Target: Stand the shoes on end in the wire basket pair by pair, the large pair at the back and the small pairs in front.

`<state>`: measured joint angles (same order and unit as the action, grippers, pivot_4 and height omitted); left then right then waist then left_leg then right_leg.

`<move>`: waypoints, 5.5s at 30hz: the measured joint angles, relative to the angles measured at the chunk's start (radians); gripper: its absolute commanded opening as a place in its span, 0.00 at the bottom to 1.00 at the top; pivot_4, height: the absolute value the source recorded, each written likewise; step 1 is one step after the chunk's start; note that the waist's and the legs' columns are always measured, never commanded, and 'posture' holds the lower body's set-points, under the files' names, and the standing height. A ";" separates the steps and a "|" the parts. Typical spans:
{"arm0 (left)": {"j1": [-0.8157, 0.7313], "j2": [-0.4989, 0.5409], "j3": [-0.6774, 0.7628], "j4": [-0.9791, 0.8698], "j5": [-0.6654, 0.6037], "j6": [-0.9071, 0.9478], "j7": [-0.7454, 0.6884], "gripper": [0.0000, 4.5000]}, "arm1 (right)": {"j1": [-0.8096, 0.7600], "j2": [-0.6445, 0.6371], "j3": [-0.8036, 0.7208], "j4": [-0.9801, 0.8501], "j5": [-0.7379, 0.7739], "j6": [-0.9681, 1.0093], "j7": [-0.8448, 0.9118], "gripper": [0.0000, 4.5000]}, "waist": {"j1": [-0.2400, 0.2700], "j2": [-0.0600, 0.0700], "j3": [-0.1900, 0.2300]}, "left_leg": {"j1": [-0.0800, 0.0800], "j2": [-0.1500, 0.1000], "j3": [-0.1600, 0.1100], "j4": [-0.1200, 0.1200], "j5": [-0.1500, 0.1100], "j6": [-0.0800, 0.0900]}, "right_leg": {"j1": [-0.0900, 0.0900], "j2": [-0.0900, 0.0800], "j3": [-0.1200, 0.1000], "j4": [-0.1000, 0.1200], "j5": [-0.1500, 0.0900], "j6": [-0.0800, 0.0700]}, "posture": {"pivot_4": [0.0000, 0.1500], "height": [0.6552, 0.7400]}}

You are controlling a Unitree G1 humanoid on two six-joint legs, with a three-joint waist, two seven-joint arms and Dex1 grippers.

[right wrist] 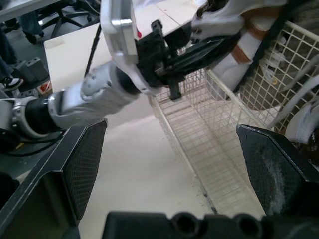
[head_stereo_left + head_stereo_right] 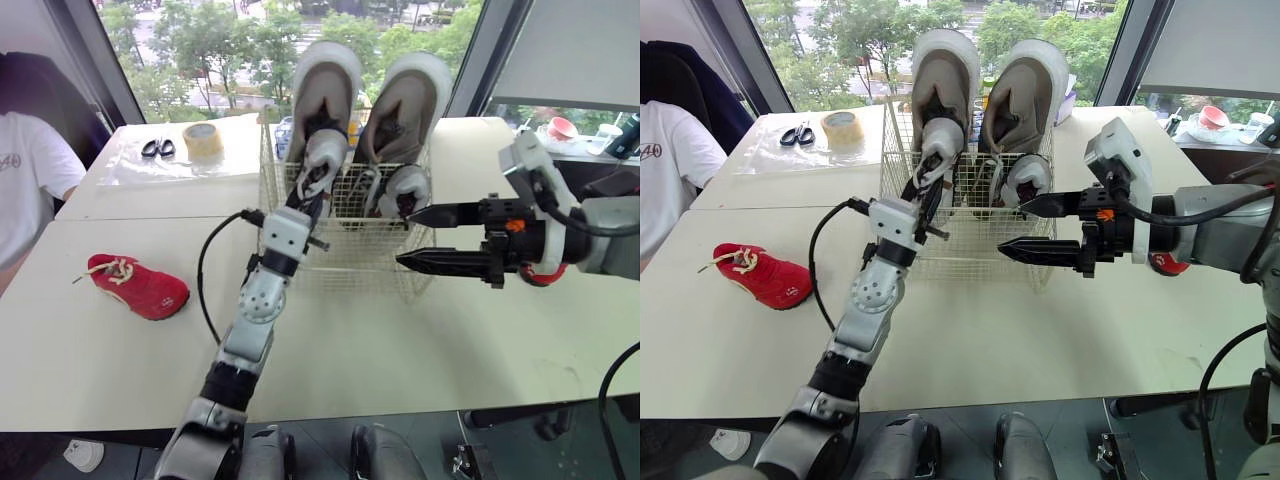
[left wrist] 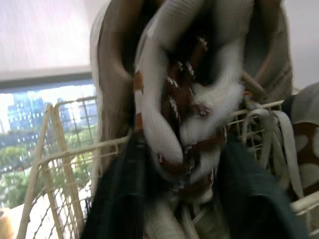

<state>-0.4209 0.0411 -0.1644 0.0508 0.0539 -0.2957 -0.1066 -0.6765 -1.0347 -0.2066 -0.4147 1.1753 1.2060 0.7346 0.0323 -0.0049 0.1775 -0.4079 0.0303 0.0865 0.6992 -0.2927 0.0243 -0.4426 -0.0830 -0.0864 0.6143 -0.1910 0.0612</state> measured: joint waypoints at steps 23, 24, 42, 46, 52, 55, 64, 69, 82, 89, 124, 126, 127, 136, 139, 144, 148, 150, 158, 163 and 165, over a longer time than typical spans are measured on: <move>-0.029 0.309 0.172 -0.588 -0.518 0.827 -0.314 0.94 | -0.004 0.053 0.077 0.105 -0.190 -0.125 0.087 1.00 | 0.005 -0.001 0.001 | -0.001 0.000 0.000 0.000 0.000 0.001 | -0.001 0.002 0.002 -0.001 -0.002 -0.003 | 1.00 1.00; -0.047 0.318 0.201 -0.595 -0.564 0.868 -0.310 1.00 | -0.006 0.065 0.067 0.113 -0.187 -0.125 0.083 1.00 | 0.005 -0.001 0.001 | -0.001 0.000 0.000 0.000 0.000 0.000 | -0.001 0.002 0.002 -0.001 -0.002 -0.003 | 1.00 1.00; 0.262 0.719 0.625 -0.624 -1.564 1.314 -0.310 1.00 | 0.297 0.073 -0.399 0.359 -0.272 -0.281 -0.209 1.00 | 0.006 -0.003 0.002 | 0.000 -0.002 0.002 0.000 -0.001 0.000 | 0.002 0.000 0.004 -0.005 -0.004 -0.003 | 1.00 1.00; 0.330 0.653 0.491 -0.741 -1.509 1.277 -0.320 1.00 | 0.472 0.162 -0.424 0.320 -0.415 -0.420 -0.255 1.00 | 0.009 -0.001 0.002 | 0.000 -0.002 0.001 -0.001 0.000 -0.001 | 0.001 0.001 0.005 -0.003 -0.004 -0.003 | 1.00 1.00; 0.378 0.625 0.400 -0.826 -1.483 1.218 -0.299 1.00 | 0.698 0.337 -0.446 0.196 -0.573 -0.526 -0.400 1.00 | 0.002 0.001 0.001 | 0.001 0.000 0.001 -0.002 0.000 -0.001 | 0.000 0.003 0.005 -0.002 -0.004 -0.004 | 1.00 1.00; 0.391 0.633 0.362 -0.860 -1.480 1.203 -0.297 1.00 | 0.733 0.436 -0.419 0.151 -0.600 -0.540 -0.454 1.00 | -0.002 0.005 0.001 | 0.001 0.000 0.002 -0.001 0.000 -0.001 | 0.000 0.003 0.006 -0.002 -0.006 -0.002 | 1.00 1.00; 0.347 0.636 0.286 -0.865 -1.476 1.161 -0.264 1.00 | 0.669 0.481 -0.389 0.253 -0.659 -0.595 -0.505 1.00 | -0.001 0.006 0.001 | 0.001 -0.001 0.001 -0.001 0.000 -0.001 | 0.000 0.003 0.006 -0.003 -0.006 -0.003 | 1.00 1.00; 0.336 0.627 0.246 -0.858 -1.460 1.143 -0.252 1.00 | 0.591 0.482 -0.383 0.363 -0.676 -0.631 -0.505 1.00 | -0.003 0.006 0.001 | 0.001 -0.001 0.001 -0.001 0.000 -0.001 | 0.000 0.003 0.006 -0.003 -0.006 -0.003 | 1.00 1.00; 0.328 0.663 0.234 -0.845 -1.444 1.130 -0.239 1.00 | 0.297 0.458 -0.288 0.908 -0.799 -0.881 -0.416 1.00 | -0.027 0.006 0.001 | 0.001 -0.002 0.001 -0.002 0.000 -0.001 | 0.000 0.003 0.006 -0.003 -0.004 -0.005 | 1.00 1.00; 0.327 0.711 0.258 -0.840 -1.439 1.130 -0.238 1.00 | 0.154 0.425 -0.223 1.226 -0.884 -1.065 -0.374 0.82 | -0.028 0.005 0.002 | 0.001 -0.002 0.000 -0.002 0.000 -0.001 | 0.000 0.003 0.006 -0.003 -0.004 -0.005 | 1.00 1.00; -0.558 0.751 0.490 -0.004 -1.775 1.205 -0.259 1.00 | -0.484 0.334 0.170 0.380 -0.623 -0.839 0.196 0.48 | -0.032 -0.004 0.016 | -0.001 -0.004 0.000 -0.014 0.008 -0.014 | -0.004 0.001 0.003 -0.002 -0.003 0.002 | 1.00 1.00; -0.560 0.751 0.491 -0.003 -1.755 1.213 -0.265 1.00 | -0.477 0.340 0.174 0.357 -0.629 -0.842 0.202 0.48 | -0.029 -0.004 0.016 | -0.001 -0.004 0.000 -0.014 0.008 -0.014 | -0.004 0.001 0.003 -0.002 -0.003 0.002 | 1.00 1.00; -0.560 0.751 0.492 -0.002 -1.743 1.220 -0.267 1.00 | -0.469 0.346 0.176 0.349 -0.632 -0.842 0.203 0.48 | -0.028 -0.004 0.016 | 0.000 -0.004 0.000 -0.014 0.008 -0.014 | -0.004 0.001 0.003 -0.002 -0.003 0.002 | 1.00 1.00; -0.609 0.679 0.489 -0.005 -1.700 1.253 -0.289 1.00 | -0.424 0.385 0.221 0.308 -0.690 -0.864 0.210 0.48 | -0.022 -0.004 0.016 | 0.001 -0.004 -0.001 -0.014 0.009 -0.016 | -0.004 0.001 0.003 -0.002 -0.003 0.002 | 1.00 1.00; -0.610 0.661 0.486 -0.004 -1.689 1.272 -0.296 1.00 | -0.411 0.385 0.235 0.307 -0.723 -0.888 0.216 0.48 | -0.022 -0.004 0.016 | 0.001 -0.004 -0.001 -0.014 0.009 -0.016 | -0.004 0.001 0.003 -0.002 -0.003 0.002 | 1.00 1.00; -0.610 0.652 0.474 -0.004 -1.659 1.296 -0.306 0.52 | -0.405 0.386 0.237 0.305 -0.751 -0.907 0.218 0.48 | -0.023 -0.004 0.016 | 0.001 -0.004 -0.001 -0.014 0.009 -0.016 | -0.004 0.001 0.003 -0.002 -0.003 0.002 | 1.00 1.00; -0.610 0.646 0.475 0.008 -1.654 1.306 -0.300 0.10 | -0.405 0.386 0.237 0.299 -0.765 -0.918 0.224 0.48 | -0.022 -0.004 0.016 | 0.001 -0.004 -0.001 -0.014 0.009 -0.016 | -0.004 0.001 0.003 -0.001 -0.003 0.002 | 1.00 1.00; -0.610 0.643 0.476 0.011 -1.655 1.308 -0.292 0.10 | -0.404 0.386 0.237 0.299 -0.770 -0.919 0.224 0.48 | -0.022 -0.004 0.016 | 0.001 -0.004 -0.001 -0.014 0.009 -0.016 | -0.004 0.001 0.003 -0.001 -0.003 0.002 | 1.00 1.00; -0.587 0.596 0.524 0.025 -1.710 1.309 -0.215 0.10 | -0.355 0.386 0.200 0.258 -0.712 -0.839 0.215 0.99 | -0.021 -0.004 0.016 | 0.001 -0.004 -0.001 -0.014 0.009 -0.016 | -0.004 0.001 0.003 -0.001 -0.003 0.002 | 1.00 1.00; -0.548 0.543 0.648 0.022 -1.765 1.198 -0.128 0.10 | -0.232 0.540 -0.077 0.205 -0.297 -0.523 -0.107 0.99 | -0.020 -0.005 0.015 | 0.001 -0.003 -0.002 -0.014 0.010 -0.017 | -0.003 0.001 0.002 0.000 -0.003 0.001 | 1.00 1.00; -0.525 0.491 0.678 -0.008 -1.764 1.136 -0.103 0.10 | -0.189 0.658 -0.146 0.183 -0.104 -0.483 -0.280 0.99 | -0.022 -0.005 0.015 | 0.002 -0.002 -0.002 -0.015 0.010 -0.018 | -0.002 0.001 0.002 0.000 -0.003 0.001 | 1.00 1.00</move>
<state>-0.9460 0.5325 0.5140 0.0426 -1.7098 0.8404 -0.2098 -0.8657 -0.3770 -0.3529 -0.2316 1.0715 0.7226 0.4547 0.0105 -0.0102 0.1925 -0.4059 0.0278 0.0848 0.6847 -0.2827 0.0066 -0.4450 -0.0824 -0.0840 0.6140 -0.1936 0.0619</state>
